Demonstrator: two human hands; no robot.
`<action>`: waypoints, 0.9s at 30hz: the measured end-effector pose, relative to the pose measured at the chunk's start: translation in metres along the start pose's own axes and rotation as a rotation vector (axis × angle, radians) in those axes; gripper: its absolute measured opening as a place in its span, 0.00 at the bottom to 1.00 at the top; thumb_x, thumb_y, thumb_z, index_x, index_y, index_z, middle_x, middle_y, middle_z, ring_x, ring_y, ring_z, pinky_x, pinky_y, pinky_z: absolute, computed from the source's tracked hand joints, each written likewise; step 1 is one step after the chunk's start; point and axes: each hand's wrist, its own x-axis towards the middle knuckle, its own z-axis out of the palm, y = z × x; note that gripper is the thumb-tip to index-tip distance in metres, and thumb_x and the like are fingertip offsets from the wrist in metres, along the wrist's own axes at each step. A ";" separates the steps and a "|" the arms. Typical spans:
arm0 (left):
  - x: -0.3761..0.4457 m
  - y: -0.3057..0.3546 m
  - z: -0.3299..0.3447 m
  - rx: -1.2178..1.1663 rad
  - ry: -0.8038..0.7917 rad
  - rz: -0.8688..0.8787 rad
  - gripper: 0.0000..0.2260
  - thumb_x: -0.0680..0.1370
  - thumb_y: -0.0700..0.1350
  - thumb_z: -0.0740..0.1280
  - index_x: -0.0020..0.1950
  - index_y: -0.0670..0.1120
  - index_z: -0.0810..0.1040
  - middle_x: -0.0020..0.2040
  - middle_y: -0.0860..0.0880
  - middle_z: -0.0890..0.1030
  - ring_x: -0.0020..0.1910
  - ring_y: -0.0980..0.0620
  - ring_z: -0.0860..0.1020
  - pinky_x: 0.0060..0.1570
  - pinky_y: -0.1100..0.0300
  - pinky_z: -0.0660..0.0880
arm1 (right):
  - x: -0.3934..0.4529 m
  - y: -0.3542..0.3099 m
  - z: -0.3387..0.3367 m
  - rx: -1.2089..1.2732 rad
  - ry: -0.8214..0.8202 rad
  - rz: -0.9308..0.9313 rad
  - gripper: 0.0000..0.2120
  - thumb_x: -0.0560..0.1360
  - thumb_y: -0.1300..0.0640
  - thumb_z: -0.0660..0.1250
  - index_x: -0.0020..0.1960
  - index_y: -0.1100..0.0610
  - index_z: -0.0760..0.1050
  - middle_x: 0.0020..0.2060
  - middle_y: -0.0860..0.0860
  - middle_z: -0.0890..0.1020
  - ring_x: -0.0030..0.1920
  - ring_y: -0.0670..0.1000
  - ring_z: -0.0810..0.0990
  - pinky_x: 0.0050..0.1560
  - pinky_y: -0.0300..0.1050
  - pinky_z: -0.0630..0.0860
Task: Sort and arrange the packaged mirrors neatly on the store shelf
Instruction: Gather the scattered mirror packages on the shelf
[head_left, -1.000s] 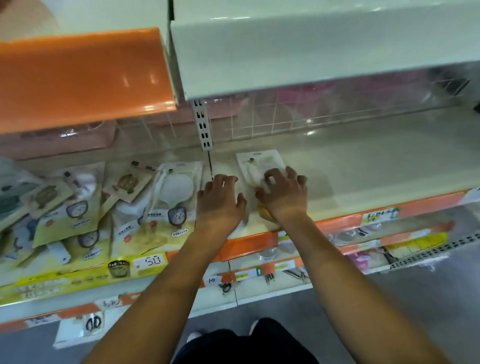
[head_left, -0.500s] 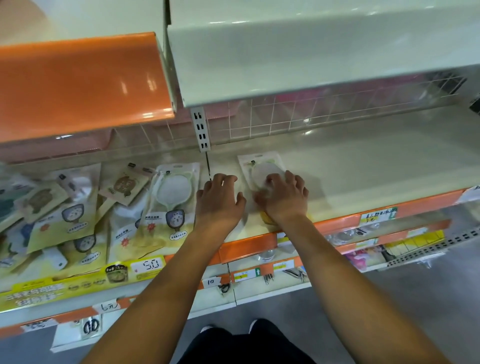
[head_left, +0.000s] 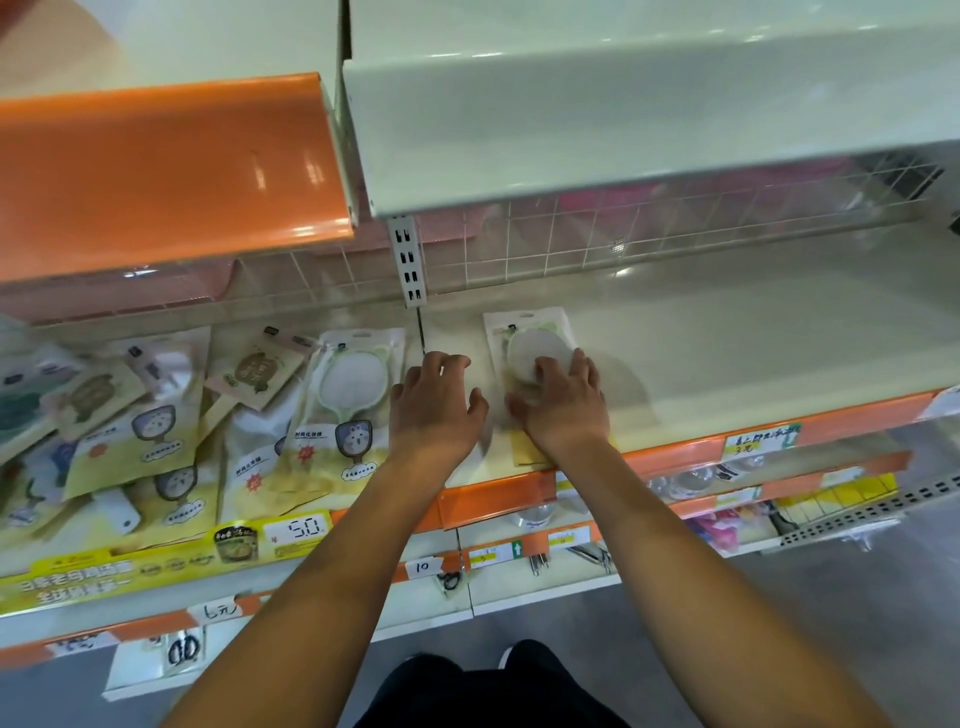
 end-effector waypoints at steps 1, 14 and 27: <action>0.000 -0.001 -0.001 -0.002 0.004 -0.009 0.18 0.79 0.51 0.60 0.68 0.50 0.69 0.67 0.49 0.69 0.65 0.46 0.70 0.61 0.50 0.66 | 0.000 -0.002 0.000 0.008 -0.003 -0.020 0.26 0.76 0.40 0.64 0.69 0.49 0.64 0.78 0.59 0.52 0.78 0.61 0.49 0.75 0.56 0.59; -0.016 -0.014 -0.009 0.029 0.054 -0.097 0.19 0.79 0.51 0.60 0.68 0.49 0.68 0.66 0.48 0.70 0.63 0.45 0.70 0.60 0.49 0.66 | -0.009 -0.031 0.016 -0.026 0.000 -0.143 0.27 0.75 0.39 0.64 0.69 0.51 0.65 0.77 0.60 0.55 0.76 0.61 0.54 0.72 0.54 0.62; -0.027 -0.023 -0.005 0.063 0.088 -0.130 0.19 0.78 0.51 0.61 0.68 0.48 0.70 0.65 0.47 0.71 0.61 0.44 0.72 0.58 0.49 0.68 | -0.015 -0.031 0.011 -0.086 -0.037 -0.252 0.27 0.76 0.38 0.62 0.73 0.43 0.64 0.76 0.51 0.58 0.74 0.60 0.55 0.71 0.56 0.59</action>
